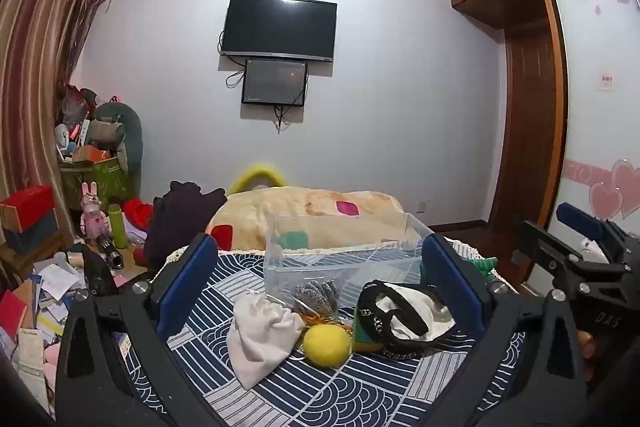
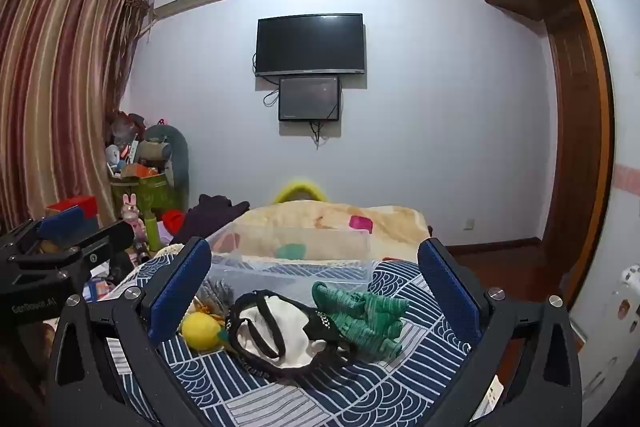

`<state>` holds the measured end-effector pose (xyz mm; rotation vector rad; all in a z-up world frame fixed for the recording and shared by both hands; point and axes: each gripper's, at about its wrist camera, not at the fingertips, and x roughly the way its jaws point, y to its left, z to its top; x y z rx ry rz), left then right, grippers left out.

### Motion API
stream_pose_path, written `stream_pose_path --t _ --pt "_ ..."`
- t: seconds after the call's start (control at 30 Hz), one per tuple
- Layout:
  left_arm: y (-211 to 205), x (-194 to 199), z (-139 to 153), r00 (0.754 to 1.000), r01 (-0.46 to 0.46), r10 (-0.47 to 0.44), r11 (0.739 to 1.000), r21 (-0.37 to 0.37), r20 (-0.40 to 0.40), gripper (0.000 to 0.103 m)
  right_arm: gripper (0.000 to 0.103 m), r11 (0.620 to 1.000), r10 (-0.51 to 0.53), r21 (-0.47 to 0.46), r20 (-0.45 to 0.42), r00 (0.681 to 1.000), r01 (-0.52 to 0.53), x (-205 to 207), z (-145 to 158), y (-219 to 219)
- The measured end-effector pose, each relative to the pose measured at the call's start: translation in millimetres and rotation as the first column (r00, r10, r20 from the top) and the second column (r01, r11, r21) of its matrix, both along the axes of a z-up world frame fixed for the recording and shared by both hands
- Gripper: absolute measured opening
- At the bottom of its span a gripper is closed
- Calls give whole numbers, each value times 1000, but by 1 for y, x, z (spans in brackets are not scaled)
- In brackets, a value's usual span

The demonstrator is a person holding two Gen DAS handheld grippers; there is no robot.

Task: Organize soft objects

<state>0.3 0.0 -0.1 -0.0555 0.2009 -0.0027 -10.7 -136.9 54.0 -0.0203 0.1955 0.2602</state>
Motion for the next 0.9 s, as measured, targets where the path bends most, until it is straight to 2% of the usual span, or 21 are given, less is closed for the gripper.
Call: stream_pose_path --t 0.13,0.17,0.53,0.9 --pt "-6 2 -1 1000 4 -4 1000 6 -8 103 103 1000 1 7 0 1000 -1 1 1 -2" --pt "-1 -2 -3 1000 2 -1 999 -37 26 103 103 1000 2 9 1 1000 -2 1 2 -3" --pt "-2 -4 0 1000 14 -14 1000 -5 24 103 103 1000 18 7 2 1000 -18 -2 1 1" --pt "-5 -9 4 999 20 -20 1000 -5 39 103 103 999 21 36 -6 1000 -20 -1 0 -3"
